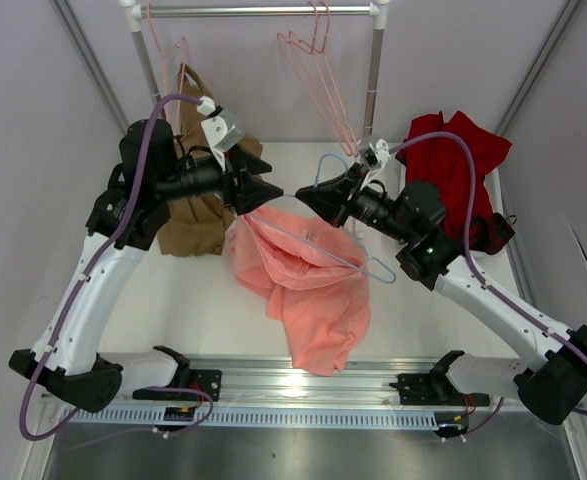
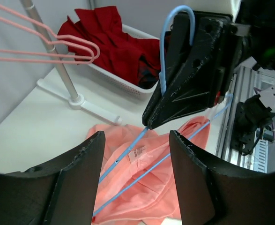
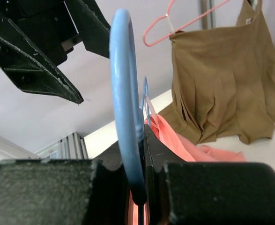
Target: Place the skirt on the hanger
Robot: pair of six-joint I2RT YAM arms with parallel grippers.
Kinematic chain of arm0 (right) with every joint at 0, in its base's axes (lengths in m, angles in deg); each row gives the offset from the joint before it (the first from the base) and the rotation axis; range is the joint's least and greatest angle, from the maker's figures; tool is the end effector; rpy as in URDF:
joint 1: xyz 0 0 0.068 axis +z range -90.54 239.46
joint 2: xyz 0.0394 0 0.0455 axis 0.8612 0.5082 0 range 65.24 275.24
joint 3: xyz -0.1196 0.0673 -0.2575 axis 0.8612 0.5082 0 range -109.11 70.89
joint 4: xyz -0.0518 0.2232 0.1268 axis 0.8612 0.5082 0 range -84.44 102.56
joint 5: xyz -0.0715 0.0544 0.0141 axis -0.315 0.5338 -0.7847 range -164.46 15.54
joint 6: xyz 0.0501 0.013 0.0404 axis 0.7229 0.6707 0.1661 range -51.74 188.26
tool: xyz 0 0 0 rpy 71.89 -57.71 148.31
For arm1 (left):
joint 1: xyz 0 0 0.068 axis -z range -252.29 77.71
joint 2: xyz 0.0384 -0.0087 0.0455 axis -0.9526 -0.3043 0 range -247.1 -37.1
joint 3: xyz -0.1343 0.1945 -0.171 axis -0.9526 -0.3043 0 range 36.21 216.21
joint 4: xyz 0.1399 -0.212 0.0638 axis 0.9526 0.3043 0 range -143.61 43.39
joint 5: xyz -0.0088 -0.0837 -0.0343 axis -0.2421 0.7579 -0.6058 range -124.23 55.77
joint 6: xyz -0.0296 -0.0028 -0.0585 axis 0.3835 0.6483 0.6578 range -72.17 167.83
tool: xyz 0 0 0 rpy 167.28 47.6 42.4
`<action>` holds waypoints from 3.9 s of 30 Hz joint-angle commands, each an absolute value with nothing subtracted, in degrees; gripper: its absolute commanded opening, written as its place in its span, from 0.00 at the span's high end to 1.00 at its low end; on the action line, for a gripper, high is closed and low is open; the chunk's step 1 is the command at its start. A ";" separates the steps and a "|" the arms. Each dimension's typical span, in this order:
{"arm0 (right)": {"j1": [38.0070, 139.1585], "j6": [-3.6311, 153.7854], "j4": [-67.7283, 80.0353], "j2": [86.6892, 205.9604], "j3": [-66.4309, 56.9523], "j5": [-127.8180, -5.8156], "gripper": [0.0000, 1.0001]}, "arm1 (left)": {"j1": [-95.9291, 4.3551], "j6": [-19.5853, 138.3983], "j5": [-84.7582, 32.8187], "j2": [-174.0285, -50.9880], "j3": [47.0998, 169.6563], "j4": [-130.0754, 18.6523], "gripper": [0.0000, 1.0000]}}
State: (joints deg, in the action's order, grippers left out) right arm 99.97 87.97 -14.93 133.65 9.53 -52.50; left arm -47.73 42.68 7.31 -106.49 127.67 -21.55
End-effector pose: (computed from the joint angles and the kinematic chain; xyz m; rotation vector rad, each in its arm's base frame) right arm 0.2043 0.2000 0.4349 -0.5936 1.3200 1.1294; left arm 0.2005 -0.1292 0.5072 0.9574 1.5023 -0.8748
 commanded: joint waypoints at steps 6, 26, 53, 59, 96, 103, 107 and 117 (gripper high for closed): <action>98.74 87.69 -8.95 134.24 -5.20 -42.38 1.00 | -48.12 34.91 15.07 -108.29 134.65 -14.32 0.37; 98.66 88.65 -6.05 140.30 -15.23 -36.40 1.00 | -47.06 37.81 25.00 -107.15 126.92 -21.61 0.44; 97.34 87.24 -6.22 146.02 -18.93 -35.17 1.00 | -47.24 50.82 26.94 -100.21 118.30 -35.95 1.00; 97.34 88.48 -7.45 146.28 -18.84 -34.47 1.00 | -47.24 45.63 25.01 -100.91 121.98 -29.71 0.70; 97.95 87.60 -4.20 144.17 -19.28 -31.74 1.00 | -49.61 42.02 27.83 -106.72 127.53 -23.36 1.00; 98.30 86.19 -1.13 143.64 -18.75 -36.30 0.85 | -52.51 51.50 23.25 -100.39 120.32 -34.26 1.00; 98.39 84.61 -0.68 142.50 -17.26 -39.91 0.60 | -53.74 55.72 22.55 -97.31 116.11 -40.15 1.00; 98.74 82.94 -0.51 139.69 -13.31 -46.41 0.21 | -55.15 55.82 10.01 -93.88 114.43 -35.87 1.00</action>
State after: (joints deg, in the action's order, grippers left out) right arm 98.70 84.45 0.98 142.30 -14.07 -41.95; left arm -53.81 54.15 16.73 -96.13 112.98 -33.62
